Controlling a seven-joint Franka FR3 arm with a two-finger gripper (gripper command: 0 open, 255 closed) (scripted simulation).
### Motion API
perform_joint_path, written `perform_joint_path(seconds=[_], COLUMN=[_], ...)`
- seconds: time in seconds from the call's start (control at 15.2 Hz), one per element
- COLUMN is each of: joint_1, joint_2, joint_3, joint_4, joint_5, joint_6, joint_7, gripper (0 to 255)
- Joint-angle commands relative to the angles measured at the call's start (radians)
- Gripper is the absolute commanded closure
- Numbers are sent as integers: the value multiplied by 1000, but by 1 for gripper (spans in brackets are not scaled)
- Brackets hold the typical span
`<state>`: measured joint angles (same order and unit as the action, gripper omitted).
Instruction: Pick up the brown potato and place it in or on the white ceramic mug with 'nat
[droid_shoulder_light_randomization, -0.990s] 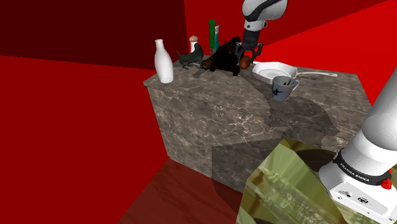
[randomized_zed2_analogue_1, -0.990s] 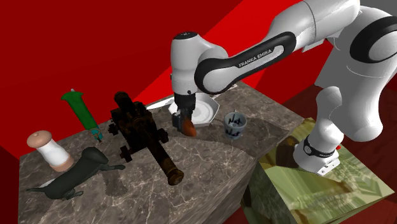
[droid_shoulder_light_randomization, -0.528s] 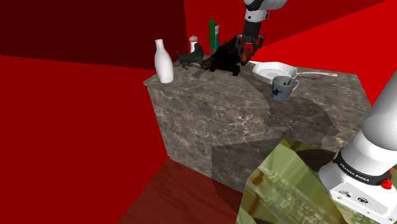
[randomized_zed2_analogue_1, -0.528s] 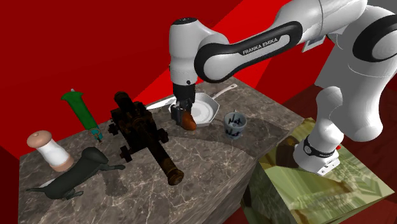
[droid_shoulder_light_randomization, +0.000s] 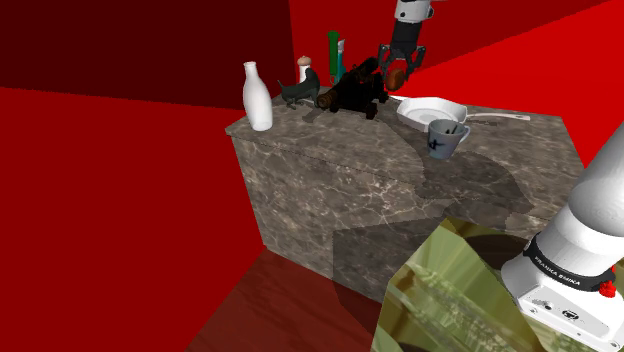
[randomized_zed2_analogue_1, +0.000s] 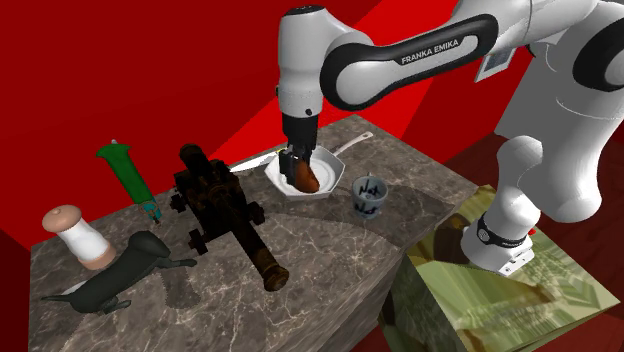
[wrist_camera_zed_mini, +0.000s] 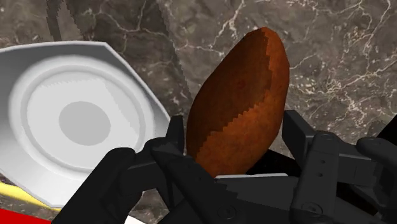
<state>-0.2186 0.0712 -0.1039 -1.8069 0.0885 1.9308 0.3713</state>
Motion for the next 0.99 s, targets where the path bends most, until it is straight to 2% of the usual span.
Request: perform_joint_path(seconds=[0.0,0.46,0.92], joint_1=[-7,-43,-99], joint_2=[-74,-326,-585], joint_3=[-7,-42,-88], joint_4=[-95,-366,-585], joint_5=[-6,-42,-99], joint_6=[21,37,-4], joint_7=[-14,-69,-133], gripper=[255,255,255])
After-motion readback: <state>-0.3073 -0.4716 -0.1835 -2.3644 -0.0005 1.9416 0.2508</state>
